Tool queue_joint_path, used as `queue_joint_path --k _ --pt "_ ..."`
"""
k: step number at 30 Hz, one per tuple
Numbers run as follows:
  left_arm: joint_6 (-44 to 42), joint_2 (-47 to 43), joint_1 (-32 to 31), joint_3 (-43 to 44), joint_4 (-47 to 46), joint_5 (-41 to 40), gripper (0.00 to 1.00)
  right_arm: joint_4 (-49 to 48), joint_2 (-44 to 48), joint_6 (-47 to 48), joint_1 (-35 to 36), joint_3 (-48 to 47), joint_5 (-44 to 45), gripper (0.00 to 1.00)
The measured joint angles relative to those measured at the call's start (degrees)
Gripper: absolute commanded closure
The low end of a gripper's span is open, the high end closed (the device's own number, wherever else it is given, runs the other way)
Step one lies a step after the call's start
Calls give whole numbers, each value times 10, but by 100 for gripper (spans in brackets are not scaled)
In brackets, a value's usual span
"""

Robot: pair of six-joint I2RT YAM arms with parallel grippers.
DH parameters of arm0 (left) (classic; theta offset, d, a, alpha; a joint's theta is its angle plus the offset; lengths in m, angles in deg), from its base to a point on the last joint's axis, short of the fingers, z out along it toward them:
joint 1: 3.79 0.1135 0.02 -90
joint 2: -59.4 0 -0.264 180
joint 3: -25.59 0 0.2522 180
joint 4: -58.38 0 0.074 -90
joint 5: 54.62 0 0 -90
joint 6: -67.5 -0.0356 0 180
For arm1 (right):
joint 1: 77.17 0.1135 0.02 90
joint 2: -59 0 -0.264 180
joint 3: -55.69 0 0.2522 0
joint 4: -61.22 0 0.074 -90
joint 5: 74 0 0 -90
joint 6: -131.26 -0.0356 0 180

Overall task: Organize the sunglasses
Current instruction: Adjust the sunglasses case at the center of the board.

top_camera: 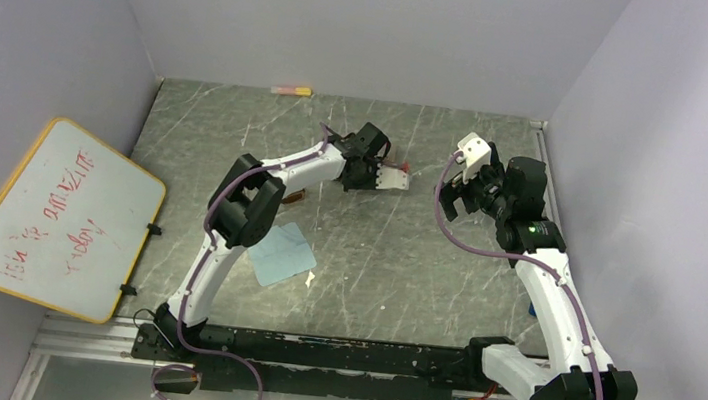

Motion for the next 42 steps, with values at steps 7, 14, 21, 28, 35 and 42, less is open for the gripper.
queue_joint_path --k 7,14,21,28,35,42 --pt "0 0 0 0 -2 -9 83 0 0 0 0 0 0 0" --pt "3 0 0 -5 -7 -10 70 0 0 0 0 0 0 0" --pt "11 -2 0 -5 -7 -9 67 1 -2 0 0 0 0 0" --pt "14 -27 0 -7 -7 -7 62 2 -4 0 0 0 -1 0" --pt "18 -65 0 -10 -16 -3 45 5 -5 0 0 0 -3 0" --pt "33 -148 0 -90 -30 -4 4 21 -16 5 0 -5 -31 0"
